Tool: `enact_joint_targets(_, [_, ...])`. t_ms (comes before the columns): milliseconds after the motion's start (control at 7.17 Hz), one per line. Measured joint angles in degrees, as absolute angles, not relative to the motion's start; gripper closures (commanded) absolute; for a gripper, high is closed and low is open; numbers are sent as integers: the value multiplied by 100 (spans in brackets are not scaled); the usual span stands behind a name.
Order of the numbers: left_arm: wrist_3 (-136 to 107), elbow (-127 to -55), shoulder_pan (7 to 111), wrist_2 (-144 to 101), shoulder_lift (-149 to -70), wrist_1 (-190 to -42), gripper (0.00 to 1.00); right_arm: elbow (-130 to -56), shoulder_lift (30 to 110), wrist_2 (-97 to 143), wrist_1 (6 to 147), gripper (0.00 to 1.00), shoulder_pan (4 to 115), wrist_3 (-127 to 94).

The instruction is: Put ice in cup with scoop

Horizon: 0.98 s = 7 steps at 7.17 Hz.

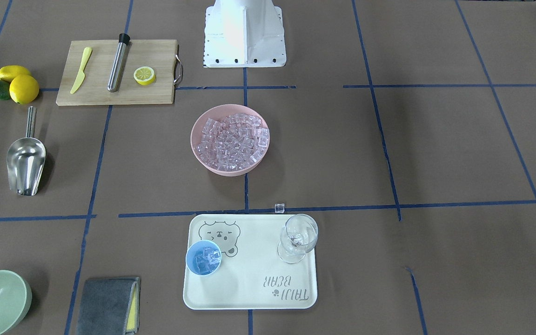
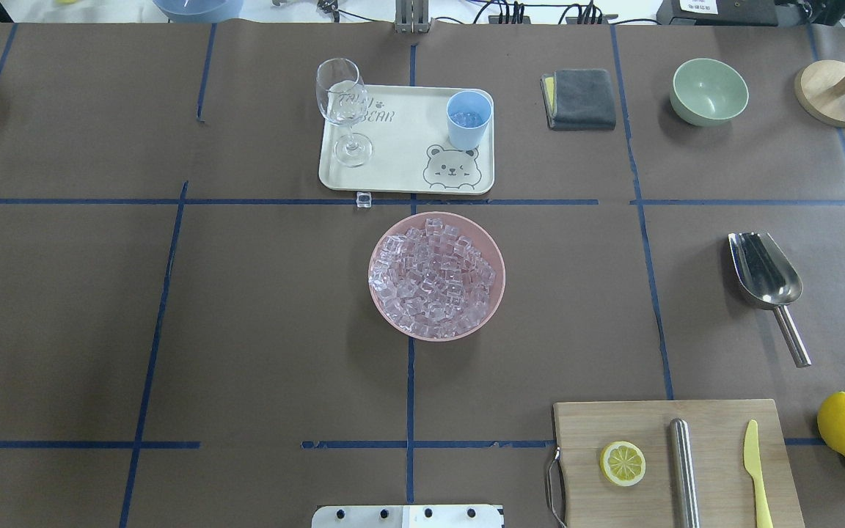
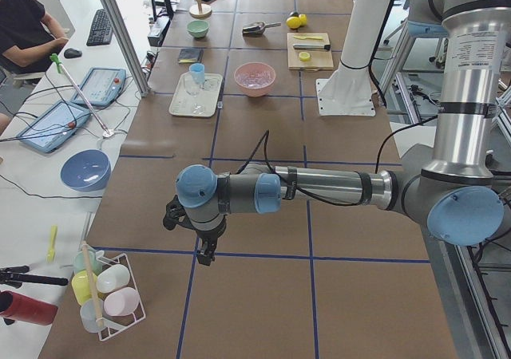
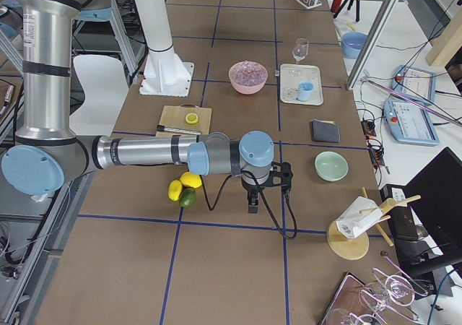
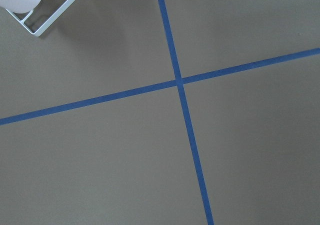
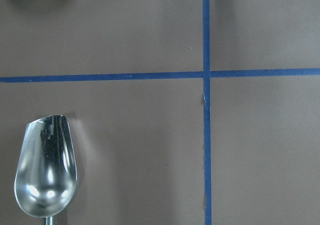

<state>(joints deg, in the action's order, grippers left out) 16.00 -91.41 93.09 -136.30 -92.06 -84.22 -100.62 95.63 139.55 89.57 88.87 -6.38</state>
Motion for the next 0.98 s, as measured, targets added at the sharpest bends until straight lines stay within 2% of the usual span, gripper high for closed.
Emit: enact_joint_targets(977, [906, -9104, 9308, -13655, -9237, -8650, 0, -9919, 9422, 13939, 8973, 0, 8886, -645])
